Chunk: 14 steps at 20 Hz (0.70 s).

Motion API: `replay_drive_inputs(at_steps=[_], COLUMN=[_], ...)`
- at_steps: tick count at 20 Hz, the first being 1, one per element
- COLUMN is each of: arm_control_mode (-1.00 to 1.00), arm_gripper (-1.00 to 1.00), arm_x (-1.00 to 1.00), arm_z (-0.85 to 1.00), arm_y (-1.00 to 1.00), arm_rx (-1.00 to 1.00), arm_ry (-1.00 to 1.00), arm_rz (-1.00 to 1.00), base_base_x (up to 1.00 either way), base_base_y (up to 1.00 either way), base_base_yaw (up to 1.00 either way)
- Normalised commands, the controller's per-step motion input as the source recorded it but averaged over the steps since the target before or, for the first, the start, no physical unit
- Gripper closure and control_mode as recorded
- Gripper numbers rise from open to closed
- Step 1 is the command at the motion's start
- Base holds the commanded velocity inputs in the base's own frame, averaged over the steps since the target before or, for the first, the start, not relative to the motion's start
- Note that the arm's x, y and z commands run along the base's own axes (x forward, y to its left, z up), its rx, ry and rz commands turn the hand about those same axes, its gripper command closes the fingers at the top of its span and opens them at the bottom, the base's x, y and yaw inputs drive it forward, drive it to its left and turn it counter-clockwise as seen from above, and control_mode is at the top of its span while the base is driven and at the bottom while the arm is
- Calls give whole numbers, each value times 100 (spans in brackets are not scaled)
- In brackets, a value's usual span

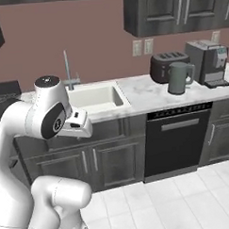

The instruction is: Navigate to the dishwasher.

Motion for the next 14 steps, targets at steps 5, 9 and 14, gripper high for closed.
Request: replay_drive_inputs(at_steps=[5,9,14], arm_control_mode=[100,100,100], arm_gripper=[-100,-100,-100], arm_x=[0,0,0], arm_z=[0,0,0], arm_y=[0,0,0], arm_rx=[0,0,0], arm_ry=[0,0,0], arm_rz=[0,0,0], base_base_x=[38,38,44], base_base_y=[-56,-52,-53], base_base_yaw=[18,17,17])
